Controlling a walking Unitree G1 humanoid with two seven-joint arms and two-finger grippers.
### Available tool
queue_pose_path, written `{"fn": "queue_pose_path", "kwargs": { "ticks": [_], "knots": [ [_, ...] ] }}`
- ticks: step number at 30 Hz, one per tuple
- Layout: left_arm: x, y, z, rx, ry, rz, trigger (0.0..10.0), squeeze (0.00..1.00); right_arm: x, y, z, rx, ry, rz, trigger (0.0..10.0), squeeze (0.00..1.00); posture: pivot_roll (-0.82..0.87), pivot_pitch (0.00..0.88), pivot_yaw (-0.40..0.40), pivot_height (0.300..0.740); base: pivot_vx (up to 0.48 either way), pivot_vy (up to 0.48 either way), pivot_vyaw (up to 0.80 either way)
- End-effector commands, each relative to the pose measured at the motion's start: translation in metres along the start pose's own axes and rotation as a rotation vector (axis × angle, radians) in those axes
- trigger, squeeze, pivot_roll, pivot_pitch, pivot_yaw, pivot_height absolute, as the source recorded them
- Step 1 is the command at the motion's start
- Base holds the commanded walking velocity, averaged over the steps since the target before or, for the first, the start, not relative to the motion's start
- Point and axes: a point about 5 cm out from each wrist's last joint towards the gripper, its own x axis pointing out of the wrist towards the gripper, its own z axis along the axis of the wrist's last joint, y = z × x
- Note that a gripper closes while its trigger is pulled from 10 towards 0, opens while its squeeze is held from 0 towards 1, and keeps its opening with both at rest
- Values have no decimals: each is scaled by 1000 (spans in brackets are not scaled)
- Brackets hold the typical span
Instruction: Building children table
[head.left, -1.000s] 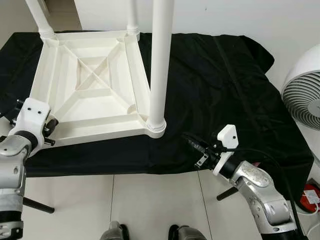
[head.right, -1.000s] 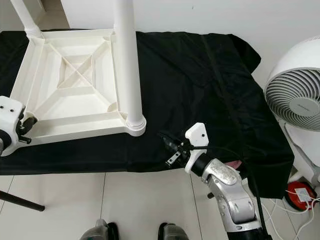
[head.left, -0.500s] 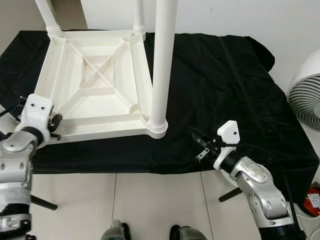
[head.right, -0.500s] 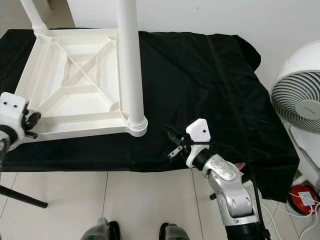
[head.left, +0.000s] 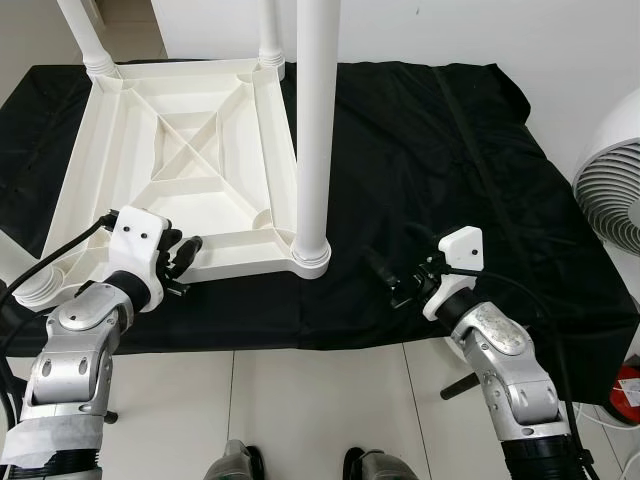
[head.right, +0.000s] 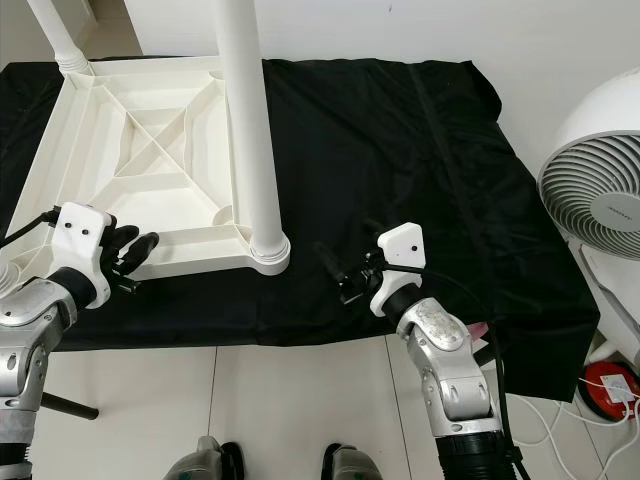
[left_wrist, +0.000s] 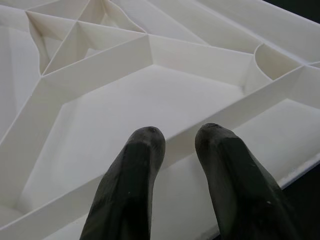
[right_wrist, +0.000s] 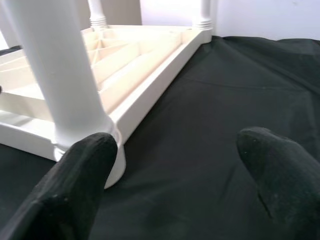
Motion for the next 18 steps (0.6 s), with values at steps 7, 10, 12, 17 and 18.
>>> {"fn": "queue_pose_path", "kwargs": {
  "ticks": [7,10,12,17,18],
  "knots": [
    [-12,14,-9,-106,37,218,10000,0,15,8,2,-10,-5,109,10000,0,-76,116,55,740,0,0,0],
    [-14,16,-10,-110,46,251,10000,0,19,9,3,-7,-8,112,10000,0,-76,116,55,740,0,0,0],
    [-15,18,-11,-112,48,270,10000,0,23,10,4,-3,-17,112,10000,0,-76,116,55,740,0,0,0],
    [-12,22,-3,-97,30,291,10000,0,42,23,7,36,-38,122,10000,0,-60,107,48,740,0,0,0],
    [-12,22,-3,-97,30,291,10000,0,42,23,7,36,-38,122,10000,0,-60,107,48,740,0,0,0]
  ]
}}
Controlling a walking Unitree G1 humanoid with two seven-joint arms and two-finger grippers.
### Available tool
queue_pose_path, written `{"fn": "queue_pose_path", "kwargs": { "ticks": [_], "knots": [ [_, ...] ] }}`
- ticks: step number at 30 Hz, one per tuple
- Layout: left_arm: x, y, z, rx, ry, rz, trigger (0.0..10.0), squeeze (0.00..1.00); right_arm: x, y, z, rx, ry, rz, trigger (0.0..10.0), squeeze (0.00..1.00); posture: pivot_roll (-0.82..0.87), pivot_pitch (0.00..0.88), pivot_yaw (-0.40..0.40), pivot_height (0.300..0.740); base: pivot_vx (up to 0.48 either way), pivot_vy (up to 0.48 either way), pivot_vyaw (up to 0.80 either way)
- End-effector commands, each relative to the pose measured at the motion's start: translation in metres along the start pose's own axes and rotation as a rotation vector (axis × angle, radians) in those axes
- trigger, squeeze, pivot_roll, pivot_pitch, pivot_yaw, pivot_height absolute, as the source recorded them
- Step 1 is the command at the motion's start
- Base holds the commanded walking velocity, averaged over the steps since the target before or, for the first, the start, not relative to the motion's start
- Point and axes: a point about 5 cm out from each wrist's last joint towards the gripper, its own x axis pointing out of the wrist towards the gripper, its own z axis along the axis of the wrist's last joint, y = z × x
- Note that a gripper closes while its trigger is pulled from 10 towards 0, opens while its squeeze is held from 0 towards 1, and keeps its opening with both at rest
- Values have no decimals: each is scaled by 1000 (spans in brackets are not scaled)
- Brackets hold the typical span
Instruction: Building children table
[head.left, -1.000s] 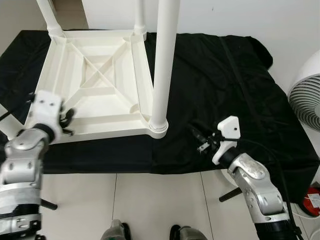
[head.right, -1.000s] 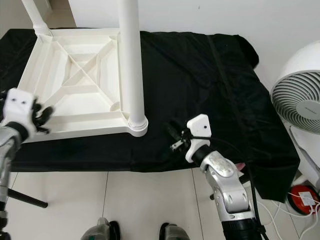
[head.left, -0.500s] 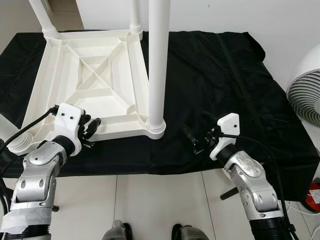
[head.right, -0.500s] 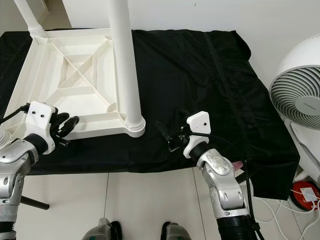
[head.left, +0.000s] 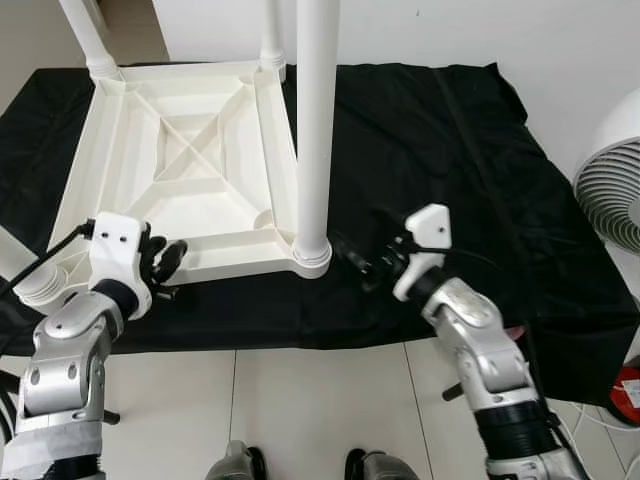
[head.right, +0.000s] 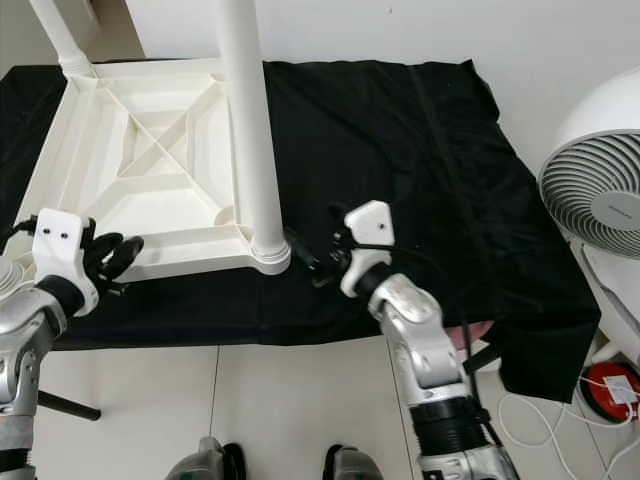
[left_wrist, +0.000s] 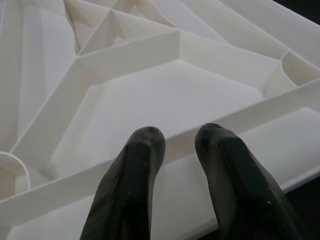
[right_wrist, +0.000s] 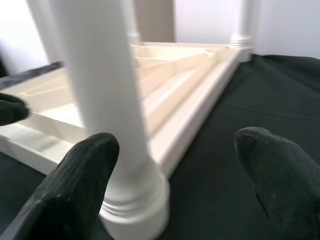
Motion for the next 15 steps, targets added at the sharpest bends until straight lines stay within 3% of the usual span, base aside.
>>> {"fn": "queue_pose_path", "kwargs": {
  "ticks": [1,3,5,8,15],
  "knots": [
    [-3,12,-2,-3,15,216,10000,0,1,1,-3,-4,13,4,10000,0,-60,107,48,740,0,0,0],
    [-1,14,4,20,4,216,10000,0,17,11,-4,20,-1,50,10000,0,-53,99,47,740,0,0,0],
    [-1,14,4,20,4,216,10000,0,17,11,-4,20,-1,50,10000,0,-53,99,47,740,0,0,0],
    [2,14,12,33,-16,213,10000,0,34,12,-2,22,-9,86,10000,0,-51,92,43,740,0,0,0],
    [4,12,18,48,-32,206,10000,0,42,10,3,10,-25,119,10000,0,-34,96,28,740,0,0,0]
  ]
}}
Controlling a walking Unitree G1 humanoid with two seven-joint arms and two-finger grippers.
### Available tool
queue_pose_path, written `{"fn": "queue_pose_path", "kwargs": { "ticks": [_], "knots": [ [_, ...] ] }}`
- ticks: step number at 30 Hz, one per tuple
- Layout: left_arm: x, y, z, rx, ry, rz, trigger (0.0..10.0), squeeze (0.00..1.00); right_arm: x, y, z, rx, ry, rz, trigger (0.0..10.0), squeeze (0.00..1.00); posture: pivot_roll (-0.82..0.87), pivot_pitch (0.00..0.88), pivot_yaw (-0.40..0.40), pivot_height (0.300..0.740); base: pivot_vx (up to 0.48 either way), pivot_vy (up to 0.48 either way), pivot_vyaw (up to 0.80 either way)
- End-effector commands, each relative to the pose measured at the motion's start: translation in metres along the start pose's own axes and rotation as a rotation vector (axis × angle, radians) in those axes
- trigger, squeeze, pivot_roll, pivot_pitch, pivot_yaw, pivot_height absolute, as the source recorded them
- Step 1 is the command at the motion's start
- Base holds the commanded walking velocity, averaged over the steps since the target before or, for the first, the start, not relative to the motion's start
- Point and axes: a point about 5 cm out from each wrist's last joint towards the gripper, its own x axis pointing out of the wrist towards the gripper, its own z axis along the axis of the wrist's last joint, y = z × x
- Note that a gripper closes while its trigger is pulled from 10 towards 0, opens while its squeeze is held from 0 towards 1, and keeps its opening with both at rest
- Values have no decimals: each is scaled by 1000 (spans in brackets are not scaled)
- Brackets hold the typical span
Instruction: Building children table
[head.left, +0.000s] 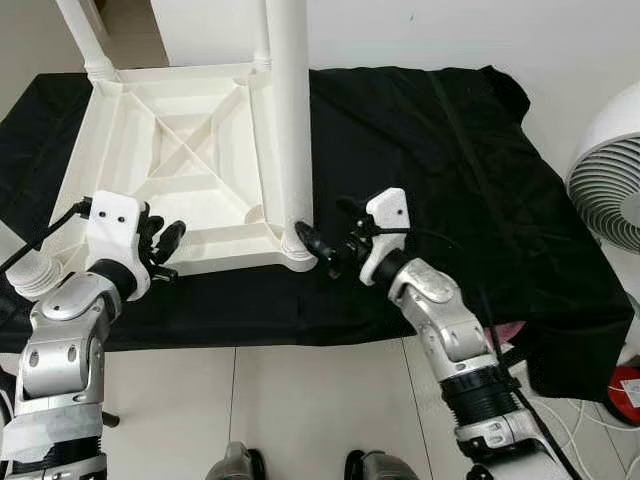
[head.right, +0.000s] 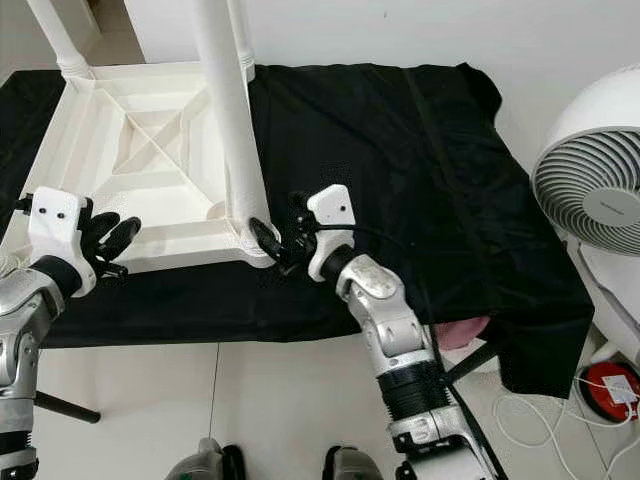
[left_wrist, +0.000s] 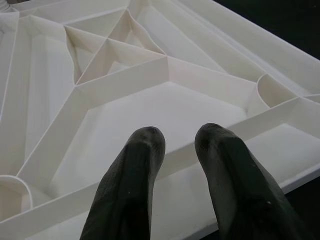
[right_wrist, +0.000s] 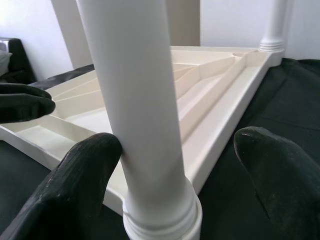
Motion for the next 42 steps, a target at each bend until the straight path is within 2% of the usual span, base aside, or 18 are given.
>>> {"fn": "queue_pose_path", "kwargs": {
  "ticks": [1,7,12,14,15,17,20,23,27,30,34,35,36,37,42],
  "knots": [
    [-2,9,4,16,-8,188,10000,0,1,0,4,-25,-14,36,10000,0,-34,96,28,740,0,0,0],
    [-2,10,6,25,-11,187,10000,0,-13,-3,8,-17,-9,107,10000,0,-37,102,22,740,0,0,0],
    [-1,10,6,32,-10,181,10000,0,-14,-4,9,-15,-11,129,10000,0,-43,103,21,740,0,0,0],
    [3,9,6,41,-10,169,10000,0,0,-4,10,-14,-36,79,10000,0,-59,101,19,740,0,0,0],
    [3,9,6,41,-10,169,10000,0,0,-4,10,-14,-36,79,10000,0,-59,101,19,740,0,0,0],
    [8,11,6,53,-15,163,10000,0,21,1,12,5,-61,-18,10000,0,-68,101,13,740,0,0,0],
    [9,11,7,59,-16,163,10000,0,28,4,12,19,-65,-33,10000,0,-68,101,13,740,0,0,0],
    [16,13,13,79,-36,158,10000,0,40,14,11,53,-77,-121,10000,0,-65,103,8,740,0,0,0],
    [19,14,15,83,-43,157,10000,0,42,16,11,65,-80,-140,10000,0,-65,103,8,740,0,0,0],
    [24,15,24,99,-70,158,10000,0,39,20,8,103,-80,-217,10000,0,-63,102,9,740,0,0,0],
    [26,16,28,99,-84,163,10000,0,33,29,4,120,-79,-187,10000,0,-70,106,19,740,0,0,0],
    [27,16,29,99,-87,162,10000,0,31,32,3,55,-73,-169,8510,0,-70,106,19,740,0,0,0],
    [27,16,29,99,-87,162,10000,0,31,32,3,55,-73,-169,8510,0,-70,106,19,740,0,0,0],
    [28,15,29,98,-90,160,10000,0,30,34,1,9,-68,-163,4667,0,-72,108,20,740,0,0,0],
    [29,14,29,98,-93,156,10000,0,28,35,0,-40,-59,-161,4275,0,-72,111,24,740,0,0,0]
  ]
}}
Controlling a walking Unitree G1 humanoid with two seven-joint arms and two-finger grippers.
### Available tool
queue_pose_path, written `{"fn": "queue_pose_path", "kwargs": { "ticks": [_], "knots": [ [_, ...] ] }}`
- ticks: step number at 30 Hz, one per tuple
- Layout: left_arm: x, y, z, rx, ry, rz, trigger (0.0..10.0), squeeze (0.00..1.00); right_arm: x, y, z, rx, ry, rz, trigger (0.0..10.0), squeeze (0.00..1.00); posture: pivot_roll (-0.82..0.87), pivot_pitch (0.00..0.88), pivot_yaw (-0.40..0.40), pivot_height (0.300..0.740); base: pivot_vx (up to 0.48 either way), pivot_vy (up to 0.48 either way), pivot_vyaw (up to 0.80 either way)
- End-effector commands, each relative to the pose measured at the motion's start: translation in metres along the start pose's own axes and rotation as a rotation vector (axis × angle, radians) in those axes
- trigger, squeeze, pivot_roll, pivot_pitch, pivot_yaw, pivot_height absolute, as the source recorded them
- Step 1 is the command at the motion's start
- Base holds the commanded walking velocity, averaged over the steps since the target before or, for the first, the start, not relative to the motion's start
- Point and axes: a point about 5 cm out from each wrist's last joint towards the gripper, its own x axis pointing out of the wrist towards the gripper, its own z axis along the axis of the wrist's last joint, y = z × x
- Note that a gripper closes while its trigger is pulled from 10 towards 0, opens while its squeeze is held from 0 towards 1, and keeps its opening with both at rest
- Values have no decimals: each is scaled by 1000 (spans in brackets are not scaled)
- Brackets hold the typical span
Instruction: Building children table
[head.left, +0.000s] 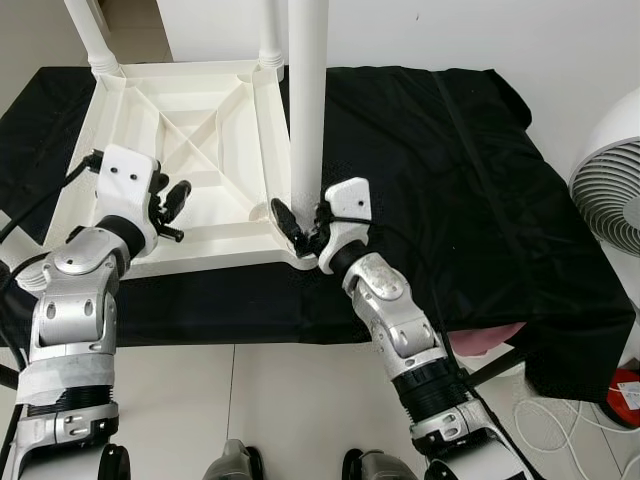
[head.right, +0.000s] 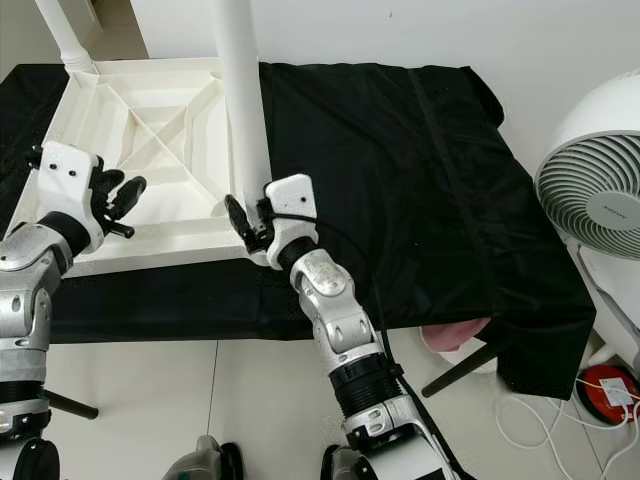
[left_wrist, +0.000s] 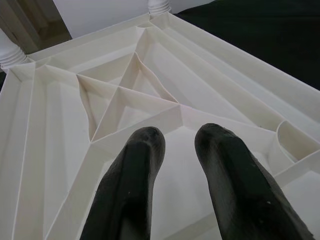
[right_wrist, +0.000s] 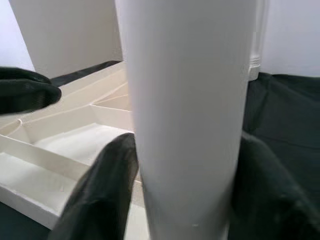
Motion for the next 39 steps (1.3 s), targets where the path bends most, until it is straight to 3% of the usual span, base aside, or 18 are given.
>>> {"fn": "queue_pose_path", "kwargs": {
  "ticks": [1,3,4,5,6,11,12,13,14,16,17,23,26,39],
  "knots": [
    [0,8,0,5,-4,149,10000,0,-2,3,3,-25,-16,6,0,0,-73,116,23,740,0,0,0],
    [0,8,1,5,-5,147,10000,0,-2,1,4,-43,-17,0,0,0,-73,116,23,740,0,0,0],
    [0,8,1,5,-7,146,10000,0,-4,-1,4,-59,-13,-11,7412,0,-73,117,23,740,0,0,0],
    [0,8,1,5,-7,146,10000,0,-4,-1,4,-59,-13,-11,7412,0,-73,117,23,740,0,0,0],
    [0,8,2,5,-8,147,10000,0,-6,-3,4,-67,-8,-17,10000,0,-73,117,23,740,0,0,0],
    [-2,9,3,3,-11,155,10000,0,-14,-7,2,-76,10,-28,10000,0,-71,116,22,740,0,0,0],
    [-2,10,2,1,-11,157,10000,0,-17,-8,2,-75,13,-29,3804,0,-73,115,22,740,0,0,0],
    [-3,10,2,-1,-10,160,10000,0,-19,-8,1,-72,17,-33,0,0,-73,115,22,740,0,0,0],
    [-3,10,2,-2,-10,161,10000,0,-21,-8,1,-73,18,-36,902,0,-73,115,22,740,0,0,0],
    [-4,11,1,-6,-10,163,10000,0,-23,-9,1,-83,14,-44,902,0,-75,111,22,740,0,0,0],
    [-4,11,1,-8,-10,165,10000,0,-27,-9,2,-89,13,-52,10000,0,-75,111,22,740,0,0,0],
    [-7,13,0,-11,-8,172,10000,0,-39,-11,3,-109,11,-83,10000,0,-76,115,22,740,0,0,0],
    [-9,15,-2,-9,-2,174,10000,0,-47,-19,4,-120,19,-167,10000,0,-79,120,30,740,0,0,0],
    [-11,18,-2,45,7,112,10000,0,-52,-43,6,-130,22,-377,10000,0,-71,121,33,740,0,0,0]
  ]
}}
